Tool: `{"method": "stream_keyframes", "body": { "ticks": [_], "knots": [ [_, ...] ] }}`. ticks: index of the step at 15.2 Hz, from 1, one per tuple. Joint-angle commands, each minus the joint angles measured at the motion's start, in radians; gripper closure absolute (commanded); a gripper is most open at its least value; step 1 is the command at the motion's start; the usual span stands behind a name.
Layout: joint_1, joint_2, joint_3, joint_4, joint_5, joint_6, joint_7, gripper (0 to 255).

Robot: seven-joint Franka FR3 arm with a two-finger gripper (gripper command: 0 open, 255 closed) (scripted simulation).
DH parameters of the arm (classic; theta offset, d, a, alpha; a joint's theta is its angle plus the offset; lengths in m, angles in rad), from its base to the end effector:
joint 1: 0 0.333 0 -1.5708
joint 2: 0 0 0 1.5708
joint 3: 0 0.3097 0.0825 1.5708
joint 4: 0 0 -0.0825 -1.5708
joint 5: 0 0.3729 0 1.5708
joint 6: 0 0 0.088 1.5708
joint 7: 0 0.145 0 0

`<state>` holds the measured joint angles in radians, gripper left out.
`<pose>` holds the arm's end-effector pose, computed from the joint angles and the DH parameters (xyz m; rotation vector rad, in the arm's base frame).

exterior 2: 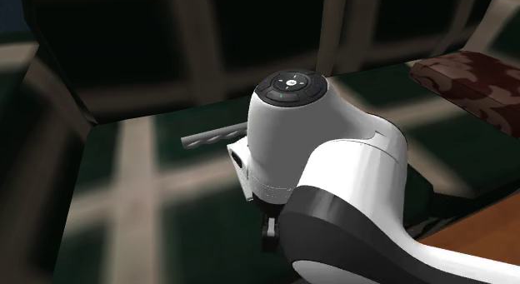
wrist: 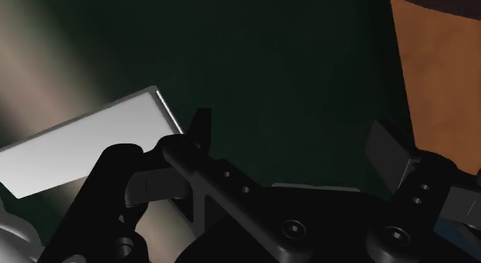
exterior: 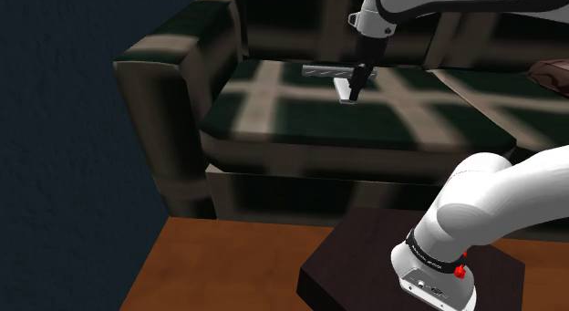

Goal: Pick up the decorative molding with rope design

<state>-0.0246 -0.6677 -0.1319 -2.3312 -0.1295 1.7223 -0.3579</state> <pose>0.3422 -0.0776 0.5329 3.0592 0.3740 0.0649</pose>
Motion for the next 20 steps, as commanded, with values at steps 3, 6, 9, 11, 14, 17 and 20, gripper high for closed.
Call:
{"method": "stream_keyframes", "body": {
  "ticks": [3,6,9,11,14,17,20],
  "knots": [
    [-0.013,0.077,-0.072,0.035,-0.064,0.055,-0.125,0],
    [-0.02,0.145,-0.124,0.076,-0.101,0.097,-0.215,0],
    [-0.024,0.222,-0.174,0.127,-0.127,0.139,-0.305,0],
    [-0.025,0.278,-0.207,0.168,-0.138,0.167,-0.365,0],
    [-0.026,0.367,-0.254,0.238,-0.142,0.206,-0.458,0],
    [-0.028,0.465,-0.298,0.32,-0.13,0.242,-0.553,0],
    [-0.034,0.57,-0.337,0.414,-0.101,0.272,-0.652,0]
  ]
}}
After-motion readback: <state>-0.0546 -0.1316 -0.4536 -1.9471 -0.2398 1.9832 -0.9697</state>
